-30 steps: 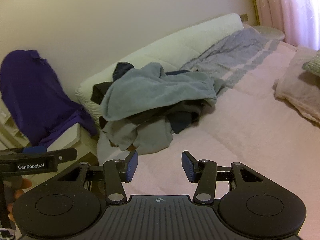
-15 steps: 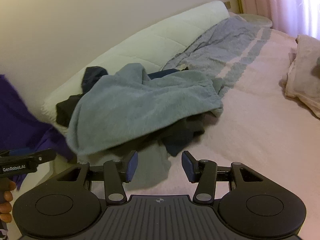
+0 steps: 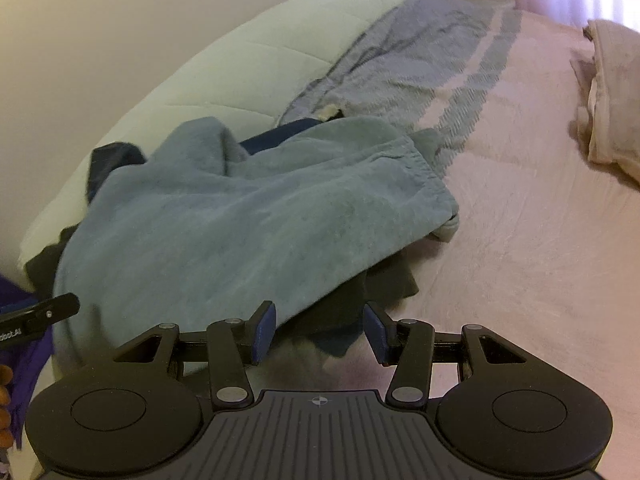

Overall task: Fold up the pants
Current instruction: 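Grasp the grey-green towel with both grippers and lift it off the pile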

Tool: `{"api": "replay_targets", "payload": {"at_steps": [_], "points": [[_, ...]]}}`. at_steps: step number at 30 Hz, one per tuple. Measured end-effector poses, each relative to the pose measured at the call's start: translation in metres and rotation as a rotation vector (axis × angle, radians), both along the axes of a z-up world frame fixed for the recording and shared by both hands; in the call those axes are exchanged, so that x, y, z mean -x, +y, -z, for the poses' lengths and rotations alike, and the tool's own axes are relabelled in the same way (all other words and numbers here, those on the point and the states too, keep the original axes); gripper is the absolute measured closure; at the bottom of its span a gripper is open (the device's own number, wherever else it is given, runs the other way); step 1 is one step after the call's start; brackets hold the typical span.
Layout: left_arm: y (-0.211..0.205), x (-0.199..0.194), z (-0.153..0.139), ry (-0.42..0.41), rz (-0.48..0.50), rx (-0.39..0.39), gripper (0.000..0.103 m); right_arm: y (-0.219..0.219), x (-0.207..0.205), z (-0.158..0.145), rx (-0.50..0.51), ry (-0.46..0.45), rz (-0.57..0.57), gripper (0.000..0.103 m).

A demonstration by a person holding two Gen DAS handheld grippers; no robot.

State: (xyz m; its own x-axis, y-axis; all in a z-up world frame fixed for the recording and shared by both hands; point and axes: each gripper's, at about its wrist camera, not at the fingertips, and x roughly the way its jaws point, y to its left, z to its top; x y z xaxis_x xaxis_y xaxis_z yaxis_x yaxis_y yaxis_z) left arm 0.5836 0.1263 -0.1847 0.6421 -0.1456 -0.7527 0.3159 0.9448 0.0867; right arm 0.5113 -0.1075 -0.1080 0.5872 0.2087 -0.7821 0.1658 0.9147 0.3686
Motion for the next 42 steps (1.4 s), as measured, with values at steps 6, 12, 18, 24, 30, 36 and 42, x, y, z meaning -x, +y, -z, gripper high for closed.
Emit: {"api": "replay_targets", "payload": {"at_steps": [6, 12, 18, 24, 30, 36, 42], "points": [[-0.002, -0.034, 0.013, -0.005, 0.027, 0.031, 0.008, -0.015, -0.032, 0.025, -0.075, 0.011, 0.06, 0.057], [-0.007, -0.051, 0.022, -0.008, 0.058, 0.043, 0.001, -0.025, -0.055, 0.051, -0.181, 0.041, 0.147, 0.057], [-0.017, -0.056, 0.022, -0.006, 0.111, 0.082, 0.033, -0.029, -0.057, 0.045, -0.319, -0.082, 0.14, 0.103], [-0.015, -0.048, 0.002, -0.034, 0.091, 0.131, 0.083, -0.021, -0.05, 0.012, -0.25, -0.161, 0.093, 0.103], [-0.005, -0.052, 0.004, -0.014, 0.07, 0.18, 0.077, -0.07, -0.026, 0.047, -0.277, 0.012, 0.316, 0.043], [-0.012, -0.065, 0.015, 0.009, 0.063, 0.203, 0.061, -0.101, -0.029, 0.076, -0.475, 0.023, 0.442, 0.041], [-0.018, -0.076, 0.006, -0.009, 0.079, 0.195, 0.083, -0.088, -0.05, 0.07, -0.454, -0.101, 0.442, 0.099]]}}
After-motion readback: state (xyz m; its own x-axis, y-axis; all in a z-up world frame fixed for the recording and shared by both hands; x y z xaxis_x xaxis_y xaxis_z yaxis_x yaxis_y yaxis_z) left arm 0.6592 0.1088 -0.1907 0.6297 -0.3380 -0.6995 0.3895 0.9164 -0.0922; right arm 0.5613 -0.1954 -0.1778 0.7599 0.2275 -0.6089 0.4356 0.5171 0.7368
